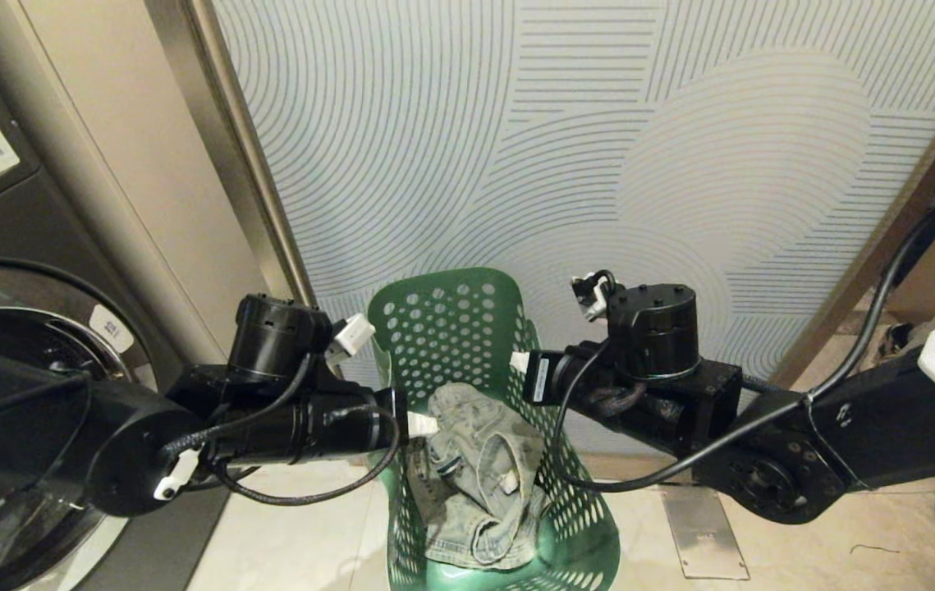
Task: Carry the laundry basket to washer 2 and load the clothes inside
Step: Pick up the clothes basket and put it beside the washing machine
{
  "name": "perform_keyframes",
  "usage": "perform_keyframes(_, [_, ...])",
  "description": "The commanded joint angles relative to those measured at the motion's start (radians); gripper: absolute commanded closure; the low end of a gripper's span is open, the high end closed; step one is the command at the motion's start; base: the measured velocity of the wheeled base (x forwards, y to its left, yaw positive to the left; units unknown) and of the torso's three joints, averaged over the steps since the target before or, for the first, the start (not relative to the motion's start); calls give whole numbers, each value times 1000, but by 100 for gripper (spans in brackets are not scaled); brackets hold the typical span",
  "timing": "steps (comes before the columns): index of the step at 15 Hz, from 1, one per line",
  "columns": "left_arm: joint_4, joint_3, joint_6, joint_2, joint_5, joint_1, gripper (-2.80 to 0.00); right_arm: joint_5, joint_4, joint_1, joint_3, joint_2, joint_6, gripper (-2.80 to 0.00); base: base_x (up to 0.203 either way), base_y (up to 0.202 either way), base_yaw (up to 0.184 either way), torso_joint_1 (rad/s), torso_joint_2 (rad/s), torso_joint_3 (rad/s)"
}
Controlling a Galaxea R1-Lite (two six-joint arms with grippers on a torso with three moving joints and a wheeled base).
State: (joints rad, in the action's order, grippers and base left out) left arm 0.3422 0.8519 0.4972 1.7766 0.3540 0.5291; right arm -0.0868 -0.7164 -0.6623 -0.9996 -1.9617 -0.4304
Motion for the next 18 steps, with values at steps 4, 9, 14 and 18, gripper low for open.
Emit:
perform_keyframes(4, [3, -4, 3, 0, 2, 0, 0, -1, -5, 0, 4, -3, -2, 0, 0, 0, 0, 1, -1, 204])
perform_keyframes(9, [3, -4, 3, -3, 2, 0, 0, 1, 23, 0, -1, -5, 0, 0, 0, 0, 0, 3, 2, 198])
perform_keyframes(14, [3, -4, 3, -6, 2, 0, 0, -1, 26, -2, 10, -9, 88, 0, 0, 0, 0, 0, 0, 34])
perform_keyframes(18, [5, -1, 3, -6, 3, 0, 0, 4, 25, 0, 16, -8, 125, 0, 0, 0, 0, 0, 0, 0])
